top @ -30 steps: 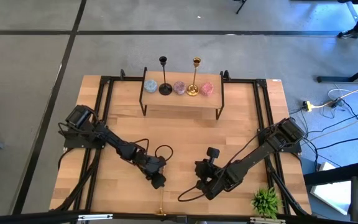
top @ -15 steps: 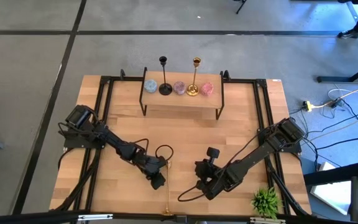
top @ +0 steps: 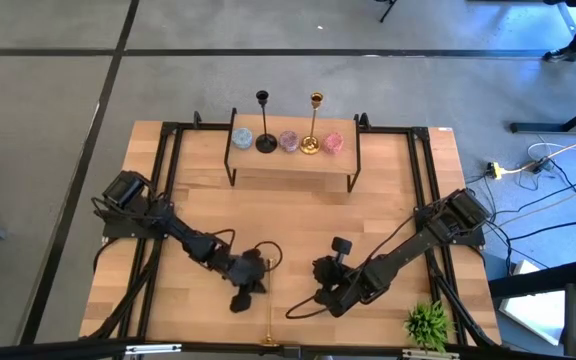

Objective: Pick & Place candle stick holders
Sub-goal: Put the gold candle holder on the shelf

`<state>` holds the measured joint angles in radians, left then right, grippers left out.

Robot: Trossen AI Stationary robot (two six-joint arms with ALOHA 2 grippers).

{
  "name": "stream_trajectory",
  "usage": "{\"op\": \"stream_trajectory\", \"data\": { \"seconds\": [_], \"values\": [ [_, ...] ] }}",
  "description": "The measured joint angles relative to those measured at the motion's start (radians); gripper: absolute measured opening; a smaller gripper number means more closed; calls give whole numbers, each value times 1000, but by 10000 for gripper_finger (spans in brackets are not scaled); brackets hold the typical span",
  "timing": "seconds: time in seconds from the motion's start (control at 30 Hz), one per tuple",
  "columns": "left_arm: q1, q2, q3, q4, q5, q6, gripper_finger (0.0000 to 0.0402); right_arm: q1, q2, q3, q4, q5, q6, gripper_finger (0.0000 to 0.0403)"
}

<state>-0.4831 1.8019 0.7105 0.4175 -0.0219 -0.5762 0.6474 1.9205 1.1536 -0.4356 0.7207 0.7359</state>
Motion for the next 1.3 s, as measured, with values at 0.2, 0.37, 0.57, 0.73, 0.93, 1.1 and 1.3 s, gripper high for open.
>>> {"op": "stream_trajectory", "data": {
  "seconds": [0.2, 0.37, 0.57, 0.73, 0.93, 1.1, 1.3],
  "values": [
    [8, -3, 3, -117, 6, -114, 5, 0, 0, -1, 5, -3, 1, 20],
    [8, -10, 21, -138, 177, -173, 7, -1, 0, -1, 8, -1, -12, 20],
    [6, -42, 150, -322, 221, -280, 42, -1, 0, -1, -6, 13, -27, 20],
    [48, -43, 233, -364, 243, -526, 111, -1, 0, -2, -10, 28, -70, 20],
    [96, -43, 261, -420, 253, -858, 187, -1, 0, -35, -1, 46, -87, 20],
    [100, -43, 271, -527, 269, -981, 211, -1, 0, -87, 61, 62, -73, 20],
    [96, -30, 321, -529, 237, -1085, 212, -20, 0, -100, 103, 72, -114, 20]
  ]
}}
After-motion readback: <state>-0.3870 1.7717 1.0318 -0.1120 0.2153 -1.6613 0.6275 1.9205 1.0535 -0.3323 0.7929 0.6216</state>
